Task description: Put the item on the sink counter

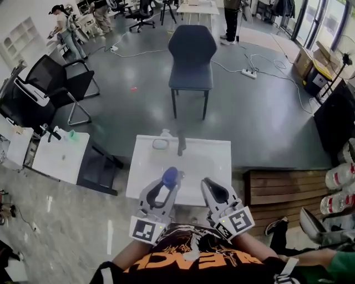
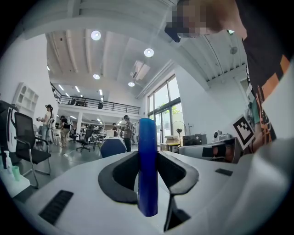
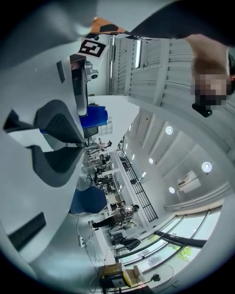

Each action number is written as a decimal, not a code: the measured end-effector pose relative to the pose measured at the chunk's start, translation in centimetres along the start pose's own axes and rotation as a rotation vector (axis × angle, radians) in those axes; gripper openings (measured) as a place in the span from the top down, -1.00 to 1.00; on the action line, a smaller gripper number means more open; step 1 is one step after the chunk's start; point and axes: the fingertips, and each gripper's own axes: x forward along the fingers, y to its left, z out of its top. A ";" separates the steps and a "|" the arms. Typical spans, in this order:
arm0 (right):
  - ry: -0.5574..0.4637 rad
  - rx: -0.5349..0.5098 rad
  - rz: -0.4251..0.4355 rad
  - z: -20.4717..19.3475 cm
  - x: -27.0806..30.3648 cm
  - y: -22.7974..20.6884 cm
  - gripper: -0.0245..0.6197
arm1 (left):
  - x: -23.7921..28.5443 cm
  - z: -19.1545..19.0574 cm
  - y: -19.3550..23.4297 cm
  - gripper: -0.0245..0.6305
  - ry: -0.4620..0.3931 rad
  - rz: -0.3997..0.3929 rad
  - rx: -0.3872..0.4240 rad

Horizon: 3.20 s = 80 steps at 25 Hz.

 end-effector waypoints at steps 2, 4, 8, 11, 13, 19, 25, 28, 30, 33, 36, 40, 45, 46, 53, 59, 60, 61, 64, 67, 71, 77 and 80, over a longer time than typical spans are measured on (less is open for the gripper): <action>0.011 -0.001 0.002 -0.4 0.6 0.2 0.80 | 0.1 -0.9 1.2 0.48 0.007 0.016 -0.007; 0.011 -0.007 -0.003 -0.2 1.5 0.1 0.80 | 0.7 -1.5 2.9 0.48 0.003 0.029 -0.003; 0.020 -0.018 -0.006 0.2 4.0 0.3 0.80 | 2.1 -2.0 7.8 0.48 -0.020 0.082 -0.006; 0.029 -0.024 -0.014 0.2 5.8 0.1 0.80 | 3.2 -3.4 11.7 0.48 -0.019 0.131 -0.002; 0.031 -0.027 -0.028 0.3 7.0 -0.1 0.80 | 4.1 -4.4 14.2 0.48 -0.021 0.150 -0.005; 0.066 -0.028 -0.052 -0.1 10.9 0.3 0.80 | 6.1 -8.7 19.8 0.48 0.020 0.178 -0.007; 0.119 -0.047 -0.051 -0.5 14.7 1.1 0.80 | 7.7 -13.9 25.4 0.48 0.085 0.243 -0.026; 0.145 -0.058 -0.061 -0.8 15.6 0.7 0.80 | 8.7 -16.7 27.4 0.48 0.118 0.269 -0.022; 0.169 -0.065 -0.080 -1.2 16.0 0.0 0.80 | 10.0 -18.4 28.3 0.48 0.132 0.277 -0.033; 0.200 -0.058 -0.104 -2.0 17.2 0.1 0.80 | 11.1 -20.5 29.7 0.48 0.156 0.273 -0.075; 0.212 -0.048 -0.114 -2.4 18.8 0.4 0.80 | 12.3 -22.1 31.3 0.49 0.175 0.260 -0.066; 0.236 -0.048 -0.126 -2.9 20.0 -0.1 0.80 | 14.4 -24.1 32.8 0.49 0.184 0.246 -0.035; 0.273 -0.042 -0.142 -3.7 20.9 -0.6 0.81 | 15.6 -25.6 34.8 0.49 0.192 0.262 -0.013; 0.278 -0.042 -0.142 -3.9 21.1 -0.7 0.81 | 15.6 -25.9 35.1 0.49 0.193 0.265 -0.002; 0.320 -0.048 -0.131 -4.6 22.3 -0.8 0.81 | 14.9 -28.2 35.2 0.49 0.219 0.253 0.005; 0.316 -0.046 -0.121 -4.9 22.9 -0.8 0.81 | 13.9 -28.2 34.8 0.48 0.201 0.242 0.050; 0.318 -0.039 -0.126 -5.0 22.9 -0.8 0.81 | 13.7 -28.3 34.7 0.48 0.207 0.246 0.046; 0.321 -0.036 -0.128 -5.0 22.8 -0.9 0.81 | 13.6 -28.5 34.8 0.48 0.215 0.250 0.045; 0.316 -0.037 -0.119 -5.0 22.6 -0.7 0.81 | 13.4 -28.8 34.6 0.48 0.233 0.253 0.043; 0.309 -0.028 -0.115 -4.9 22.5 -0.6 0.81 | 13.2 -28.9 34.6 0.47 0.245 0.256 0.039; 0.296 -0.022 -0.120 -4.7 21.9 -0.9 0.81 | 13.3 -28.3 33.7 0.14 0.242 0.230 0.031; 0.276 -0.011 -0.120 -4.5 21.1 -0.7 0.81 | 12.8 -27.1 33.0 0.00 0.227 0.245 0.037; 0.262 -0.010 -0.122 -4.2 20.7 -0.9 0.81 | 11.2 -23.2 33.6 0.00 0.113 0.312 0.013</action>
